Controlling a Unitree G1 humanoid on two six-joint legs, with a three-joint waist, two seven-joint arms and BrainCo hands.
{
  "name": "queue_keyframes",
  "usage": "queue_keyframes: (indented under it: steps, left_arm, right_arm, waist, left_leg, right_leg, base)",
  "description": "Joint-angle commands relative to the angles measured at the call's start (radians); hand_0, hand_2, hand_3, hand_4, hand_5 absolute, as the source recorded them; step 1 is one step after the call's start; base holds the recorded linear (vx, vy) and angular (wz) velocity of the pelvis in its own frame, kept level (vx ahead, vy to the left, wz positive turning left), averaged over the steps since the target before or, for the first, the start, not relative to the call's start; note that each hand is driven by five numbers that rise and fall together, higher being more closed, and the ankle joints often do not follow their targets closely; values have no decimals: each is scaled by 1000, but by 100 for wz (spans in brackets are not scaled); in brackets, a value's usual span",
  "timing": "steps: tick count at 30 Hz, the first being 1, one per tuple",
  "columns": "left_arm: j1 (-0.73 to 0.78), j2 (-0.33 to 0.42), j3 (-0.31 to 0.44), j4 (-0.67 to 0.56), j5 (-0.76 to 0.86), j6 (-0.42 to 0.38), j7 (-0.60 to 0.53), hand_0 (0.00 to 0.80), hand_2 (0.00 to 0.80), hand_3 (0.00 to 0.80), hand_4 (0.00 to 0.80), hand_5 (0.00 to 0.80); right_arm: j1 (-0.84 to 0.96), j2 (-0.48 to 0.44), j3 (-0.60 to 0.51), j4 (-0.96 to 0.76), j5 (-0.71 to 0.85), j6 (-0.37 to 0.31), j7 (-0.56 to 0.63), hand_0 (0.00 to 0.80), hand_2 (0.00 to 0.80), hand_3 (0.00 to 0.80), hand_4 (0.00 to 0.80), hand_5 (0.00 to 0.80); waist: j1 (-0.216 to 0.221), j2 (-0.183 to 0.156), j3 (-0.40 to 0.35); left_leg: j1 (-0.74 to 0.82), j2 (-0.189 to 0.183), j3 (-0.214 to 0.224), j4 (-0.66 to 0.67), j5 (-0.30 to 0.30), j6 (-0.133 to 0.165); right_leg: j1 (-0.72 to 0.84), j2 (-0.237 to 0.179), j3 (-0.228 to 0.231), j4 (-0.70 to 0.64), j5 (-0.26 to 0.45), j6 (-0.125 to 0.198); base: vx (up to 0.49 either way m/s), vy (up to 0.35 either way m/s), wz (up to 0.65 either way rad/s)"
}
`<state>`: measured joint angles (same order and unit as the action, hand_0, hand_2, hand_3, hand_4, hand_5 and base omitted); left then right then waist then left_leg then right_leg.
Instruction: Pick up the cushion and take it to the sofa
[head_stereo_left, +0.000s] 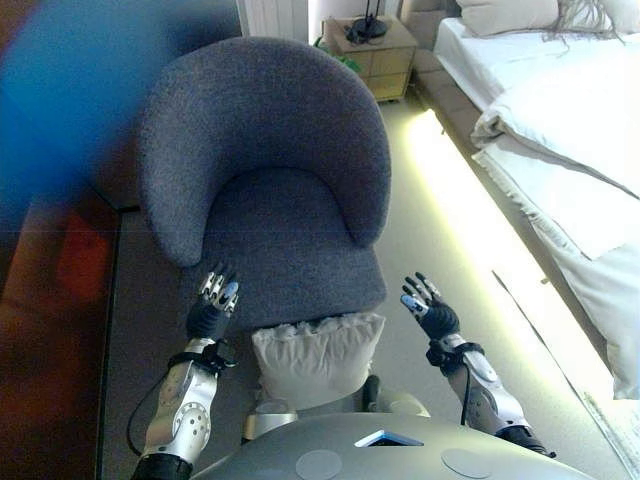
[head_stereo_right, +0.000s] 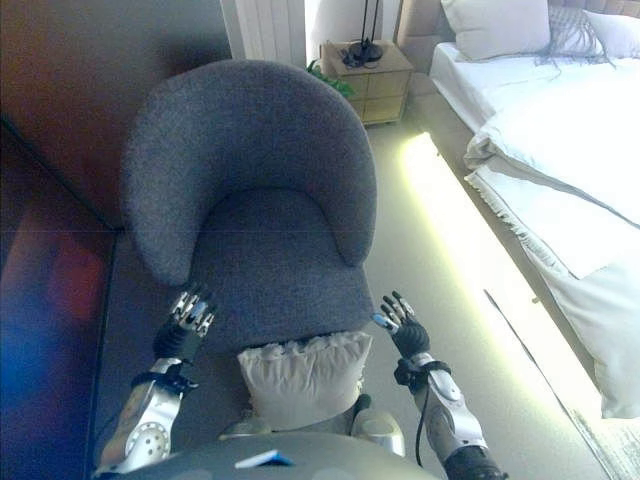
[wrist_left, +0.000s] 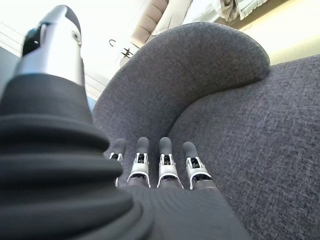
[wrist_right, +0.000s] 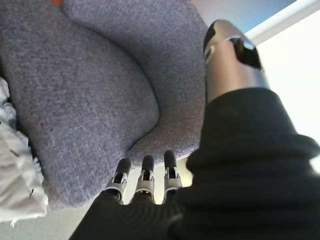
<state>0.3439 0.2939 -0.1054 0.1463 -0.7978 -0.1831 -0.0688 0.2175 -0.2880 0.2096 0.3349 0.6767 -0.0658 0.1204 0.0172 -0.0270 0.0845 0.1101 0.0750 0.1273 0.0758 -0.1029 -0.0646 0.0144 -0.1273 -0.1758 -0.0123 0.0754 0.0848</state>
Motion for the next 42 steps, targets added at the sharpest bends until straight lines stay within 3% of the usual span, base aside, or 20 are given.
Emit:
queue_keyframes:
  steps: [1, 4, 10, 14, 16, 19, 21, 25, 29, 42]
  left_arm:
    - [-33, 32, 3, -36, 44, -56, -2, 0, 0, 0, 0, 0]
    - [-45, 30, -4, -20, 47, -39, -18, 0, 0, 0, 0, 0]
    - [-72, 24, -25, -9, 63, -15, -47, 0, 0, 0, 0, 0]
    - [-110, 28, -41, -28, 2, -8, -106, 0, 0, 0, 0, 0]
    - [-138, 9, -36, -43, -143, 48, -217, 0, 0, 0, 0, 0]
    - [-146, -57, -24, -71, -424, 216, -464, 0, 0, 0, 0, 0]
    - [-132, -91, -36, -66, -512, 268, -590, 0, 0, 0, 0, 0]
    - [-111, -137, -49, -36, -628, 348, -740, 0, 0, 0, 0, 0]
    - [-102, -165, -55, -32, -613, 359, -730, 0, 0, 0, 0, 0]
    - [-91, -152, -9, -48, -590, 375, -696, 0, 0, 0, 0, 0]
  right_arm:
    - [-76, -17, -9, -24, -33, -38, -10, 0, 0, 0, 0, 0]
    - [-90, -25, 7, -20, -73, -66, -22, 0, 0, 0, 0, 0]
    - [-71, -25, 2, -56, -99, -85, -31, 0, 0, 0, 0, 0]
    - [-72, -16, -6, -100, 12, -80, 50, 0, 0, 0, 0, 0]
    - [-87, 0, -18, -133, 144, -44, 156, 0, 0, 0, 0, 0]
    - [-99, 61, -37, -172, 395, 46, 408, 0, 0, 0, 0, 0]
    - [-97, 101, -35, -180, 511, 112, 541, 0, 0, 0, 0, 0]
    - [-78, 162, -31, -194, 684, 261, 734, 0, 0, 0, 0, 0]
    - [-73, 184, -20, -180, 669, 246, 719, 0, 0, 0, 0, 0]
    - [-32, 182, -41, -148, 653, 261, 737, 0, 0, 0, 0, 0]
  waist:
    - [26, -39, 49]
    - [35, -23, 58]
    - [14, 2, 30]
    - [8, 16, 28]
    - [8, 21, 32]
    - [13, 25, 32]
    - [15, 23, 29]
    - [16, 19, 18]
    - [21, 15, 0]
    - [25, 8, -16]
  left_leg:
    - [-134, 1, -3, 247, 25, 1]
    - [-132, -19, -32, 186, 35, 9]
    - [-44, -25, -5, -11, 45, 10]
    - [-39, -25, 10, -69, 73, 2]
    - [-44, -29, 13, -87, 82, 3]
    - [-54, -34, 21, -85, 79, 9]
    - [-51, -33, 33, -74, 69, 13]
    - [-33, -28, 51, -78, 62, 16]
    - [-15, -29, 53, -90, 57, 18]
    - [11, -31, 51, -104, 53, 21]
  right_leg:
    - [54, -14, -22, 76, -115, -11]
    - [48, -17, -13, 96, -113, -1]
    - [75, -30, -32, 65, -100, 24]
    - [76, -27, -61, 22, -82, 30]
    - [71, -24, -71, 1, -71, 30]
    - [67, -27, -77, -13, -65, 32]
    - [70, -31, -75, -9, -67, 36]
    - [90, -28, -74, -17, -69, 43]
    - [108, -22, -71, -29, -72, 45]
    - [132, -10, -65, -48, -71, 43]
  base:
    - [-20, -36, 14]
    - [-1, 34, 8]
    - [34, 84, 4]
    - [-52, 59, 7]
    - [-91, 60, 6]
    - [-44, 25, 1]
    - [16, -5, 0]
    - [42, -5, -2]
    - [51, -14, -3]
    - [2, 0, 0]
